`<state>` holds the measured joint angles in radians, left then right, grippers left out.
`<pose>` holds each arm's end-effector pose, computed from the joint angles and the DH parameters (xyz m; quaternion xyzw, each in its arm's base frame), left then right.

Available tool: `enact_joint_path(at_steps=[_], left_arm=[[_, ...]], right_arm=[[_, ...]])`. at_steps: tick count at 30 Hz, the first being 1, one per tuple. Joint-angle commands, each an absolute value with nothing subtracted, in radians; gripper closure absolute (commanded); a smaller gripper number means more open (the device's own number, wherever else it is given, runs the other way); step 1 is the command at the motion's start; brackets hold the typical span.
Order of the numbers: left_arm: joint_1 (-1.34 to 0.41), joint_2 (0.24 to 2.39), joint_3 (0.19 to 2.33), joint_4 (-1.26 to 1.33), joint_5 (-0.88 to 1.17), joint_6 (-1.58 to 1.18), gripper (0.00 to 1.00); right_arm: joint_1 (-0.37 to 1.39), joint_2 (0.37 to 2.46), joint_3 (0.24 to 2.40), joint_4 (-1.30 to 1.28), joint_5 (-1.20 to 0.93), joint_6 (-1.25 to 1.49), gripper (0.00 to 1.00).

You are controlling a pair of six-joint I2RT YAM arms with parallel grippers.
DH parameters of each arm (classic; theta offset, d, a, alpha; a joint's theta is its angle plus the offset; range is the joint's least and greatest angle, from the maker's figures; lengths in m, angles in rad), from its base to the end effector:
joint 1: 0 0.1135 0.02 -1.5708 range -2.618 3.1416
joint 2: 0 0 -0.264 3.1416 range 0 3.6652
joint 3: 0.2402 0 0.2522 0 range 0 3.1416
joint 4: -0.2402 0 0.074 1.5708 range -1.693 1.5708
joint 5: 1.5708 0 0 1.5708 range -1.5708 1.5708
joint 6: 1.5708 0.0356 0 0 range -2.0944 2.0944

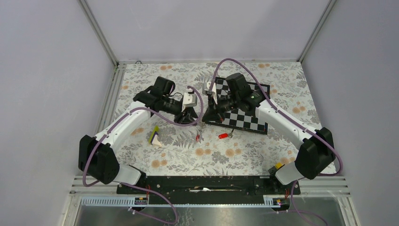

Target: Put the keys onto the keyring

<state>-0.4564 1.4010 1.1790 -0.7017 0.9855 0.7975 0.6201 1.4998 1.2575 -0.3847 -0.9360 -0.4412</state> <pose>0.2419 -0.1518 0.3036 0.6119 0.5882 -0.3945 0.3522 0.2523 0.2154 0.3205 -0.5792 0.5818 0.4364 0.3682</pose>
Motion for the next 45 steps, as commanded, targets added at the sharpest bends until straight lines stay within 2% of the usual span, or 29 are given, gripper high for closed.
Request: enact_joint_path(at_steps=[1,10,22,24,28,30,32,38,40,45], left_arm=[[-0.451,1.407,1.236,-0.689,1.073,0.818,0.59],[-0.451,1.388,1.252,-0.690,1.169,0.791,0.66],[-0.453,1.416,1.254,-0.614,1.219,0.658,0.82],[-0.455,1.421,1.255,-0.614,1.217,0.652,0.85],[-0.460,1.437,1.253,-0.614,1.209,0.648,1.00],[-0.460,1.442,1.255,-0.614,1.214,0.646,1.00],[-0.459,1.441,1.259,-0.614,1.226,0.652,1.00],[-0.443,1.445,1.284,-0.612,1.293,0.673,1.00],[-0.435,1.455,1.299,-0.614,1.325,0.666,1.00],[-0.434,1.492,1.316,-0.618,1.404,0.632,1.00]], right_arm=[[0.625,1.454,1.288,-0.378,-0.978,-0.457,1.00],[0.626,1.444,1.266,-0.346,-0.956,-0.434,1.00],[0.626,1.453,1.268,-0.322,-0.956,-0.405,1.00],[0.626,1.452,1.265,-0.317,-0.954,-0.400,1.00],[0.625,1.449,1.260,-0.310,-0.952,-0.392,1.00],[0.626,1.445,1.258,-0.309,-0.945,-0.390,1.00],[0.624,1.438,1.253,-0.310,-0.931,-0.389,0.92],[0.587,1.391,1.233,-0.304,-0.890,-0.389,0.53],[0.566,1.368,1.225,-0.296,-0.893,-0.383,0.48],[0.517,1.321,1.216,-0.288,-0.923,-0.365,0.47]])
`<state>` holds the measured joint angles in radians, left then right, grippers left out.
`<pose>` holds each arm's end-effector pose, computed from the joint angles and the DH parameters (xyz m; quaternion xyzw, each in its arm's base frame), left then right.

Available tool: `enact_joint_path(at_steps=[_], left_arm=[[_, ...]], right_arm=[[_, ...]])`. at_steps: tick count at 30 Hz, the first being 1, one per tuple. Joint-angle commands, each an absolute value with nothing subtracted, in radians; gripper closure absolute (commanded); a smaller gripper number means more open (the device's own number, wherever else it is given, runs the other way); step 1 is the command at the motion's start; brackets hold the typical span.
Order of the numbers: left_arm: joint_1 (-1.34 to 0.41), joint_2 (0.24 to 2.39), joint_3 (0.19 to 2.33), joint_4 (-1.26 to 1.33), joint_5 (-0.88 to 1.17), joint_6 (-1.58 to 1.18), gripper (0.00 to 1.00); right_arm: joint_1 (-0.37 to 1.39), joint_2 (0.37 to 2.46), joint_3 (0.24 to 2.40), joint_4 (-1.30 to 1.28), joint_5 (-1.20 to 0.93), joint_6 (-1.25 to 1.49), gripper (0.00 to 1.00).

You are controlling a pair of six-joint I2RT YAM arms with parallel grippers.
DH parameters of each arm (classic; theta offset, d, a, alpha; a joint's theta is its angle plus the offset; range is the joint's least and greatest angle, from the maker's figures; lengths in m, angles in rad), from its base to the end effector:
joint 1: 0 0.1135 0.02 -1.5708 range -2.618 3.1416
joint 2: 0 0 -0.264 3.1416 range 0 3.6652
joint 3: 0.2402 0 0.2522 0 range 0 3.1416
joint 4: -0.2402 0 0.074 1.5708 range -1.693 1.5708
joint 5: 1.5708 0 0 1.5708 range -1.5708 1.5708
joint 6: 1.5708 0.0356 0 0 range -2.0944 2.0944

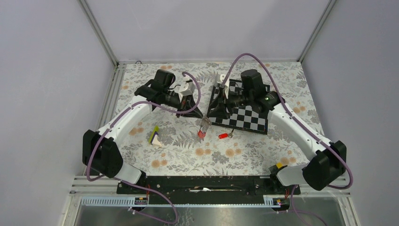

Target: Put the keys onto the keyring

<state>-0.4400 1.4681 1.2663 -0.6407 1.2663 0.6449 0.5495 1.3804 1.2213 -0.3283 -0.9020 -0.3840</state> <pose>0.2581 -0.1591 0.3226 0.5694 0.5364 -0.5206 0.3422 0.2466 0.1838 0.3482 -0.5477 0.5876 0.4105 0.4316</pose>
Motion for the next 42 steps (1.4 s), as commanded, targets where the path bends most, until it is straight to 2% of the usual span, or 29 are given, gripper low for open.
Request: enact_joint_path(at_steps=[1,6,10,12,28,35,37,40,42], left_arm=[[-0.434,1.497,1.317,-0.618,1.413,0.626,1.00],[-0.435,1.506,1.322,-0.612,1.405,0.580,1.00],[-0.444,1.489,1.286,-0.386,1.248,0.232,1.00],[-0.445,1.483,1.291,-0.364,1.162,0.146,1.00],[-0.560,1.454,1.452,-0.776,0.830,0.449,1.00],[-0.615,1.438,1.462,-0.790,0.781,0.449,1.00],[-0.624,1.436,1.461,-0.790,0.779,0.446,1.00],[-0.632,1.439,1.459,-0.790,0.778,0.444,1.00],[-0.635,1.441,1.460,-0.790,0.776,0.442,1.00]], right_arm=[[0.514,1.315,1.216,-0.289,-0.932,-0.363,0.47],[0.510,1.304,1.199,-0.283,-1.016,-0.343,0.48],[0.511,1.316,1.157,-0.207,-1.052,-0.279,0.48],[0.511,1.324,1.143,-0.178,-1.055,-0.257,0.48],[0.512,1.353,1.157,-0.166,-0.957,-0.294,0.53],[0.535,1.386,1.152,-0.165,-1.019,-0.317,0.57],[0.542,1.389,1.138,-0.156,-1.021,-0.318,0.61],[0.545,1.392,1.130,-0.152,-1.027,-0.317,0.73],[0.545,1.392,1.125,-0.149,-1.038,-0.317,0.78]])
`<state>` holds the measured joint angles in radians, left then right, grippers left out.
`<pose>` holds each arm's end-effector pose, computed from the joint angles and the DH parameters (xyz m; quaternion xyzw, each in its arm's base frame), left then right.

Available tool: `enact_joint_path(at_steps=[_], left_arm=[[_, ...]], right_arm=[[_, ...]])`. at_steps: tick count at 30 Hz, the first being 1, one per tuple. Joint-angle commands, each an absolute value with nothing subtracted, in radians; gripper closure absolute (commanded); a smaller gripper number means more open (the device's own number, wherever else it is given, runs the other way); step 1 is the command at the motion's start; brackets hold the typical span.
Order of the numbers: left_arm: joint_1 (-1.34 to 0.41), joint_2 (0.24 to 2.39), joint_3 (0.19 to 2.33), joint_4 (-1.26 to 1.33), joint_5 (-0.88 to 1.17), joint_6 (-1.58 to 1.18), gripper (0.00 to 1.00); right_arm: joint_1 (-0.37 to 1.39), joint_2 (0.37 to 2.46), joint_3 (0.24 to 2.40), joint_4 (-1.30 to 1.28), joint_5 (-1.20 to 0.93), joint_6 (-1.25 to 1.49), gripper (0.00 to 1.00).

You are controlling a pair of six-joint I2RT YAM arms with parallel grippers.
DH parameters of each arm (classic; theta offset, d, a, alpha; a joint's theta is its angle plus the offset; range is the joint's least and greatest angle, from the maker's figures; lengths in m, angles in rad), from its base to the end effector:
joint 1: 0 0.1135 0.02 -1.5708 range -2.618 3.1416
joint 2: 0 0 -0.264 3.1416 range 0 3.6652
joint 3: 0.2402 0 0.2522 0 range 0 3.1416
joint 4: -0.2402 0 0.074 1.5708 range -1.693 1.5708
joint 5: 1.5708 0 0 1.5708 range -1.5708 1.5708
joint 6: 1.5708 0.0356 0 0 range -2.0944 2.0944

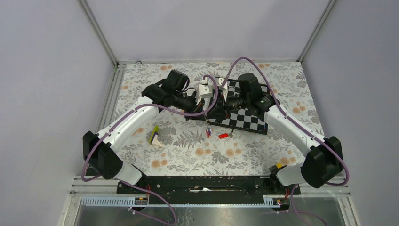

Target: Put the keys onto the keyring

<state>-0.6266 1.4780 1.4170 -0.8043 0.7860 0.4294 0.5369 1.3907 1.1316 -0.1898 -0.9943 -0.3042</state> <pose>0.2347 -0.2010 0.3458 0.5510 0.6822 -0.3891 0.2822 0.2503 0.1837 0.3279 -0.5355 0.5758 0.4554 0.4176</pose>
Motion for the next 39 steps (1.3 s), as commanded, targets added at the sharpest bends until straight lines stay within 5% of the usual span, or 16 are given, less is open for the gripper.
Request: enact_joint_path(at_steps=[1,11,18,24,26,39], left_arm=[[-0.635,1.442,1.461,-0.790,0.777,0.441,1.00],[-0.635,1.447,1.463,-0.790,0.778,0.440,1.00],[-0.633,1.427,1.456,-0.771,0.797,0.444,1.00],[-0.560,1.303,1.343,-0.604,0.839,0.415,0.57],[-0.533,1.283,1.323,-0.561,0.873,0.388,0.50],[-0.482,1.263,1.275,-0.457,0.943,0.253,0.53]], right_arm=[[0.544,1.391,1.121,-0.147,-1.042,-0.318,0.78],[0.545,1.383,1.089,-0.137,-1.041,-0.333,0.74],[0.544,1.379,1.089,-0.079,-1.048,-0.266,0.98],[0.534,1.365,1.098,0.044,-1.057,-0.117,1.00],[0.529,1.363,1.088,0.112,-1.073,-0.042,1.00],[0.474,1.370,0.926,0.726,-1.149,0.476,1.00]])
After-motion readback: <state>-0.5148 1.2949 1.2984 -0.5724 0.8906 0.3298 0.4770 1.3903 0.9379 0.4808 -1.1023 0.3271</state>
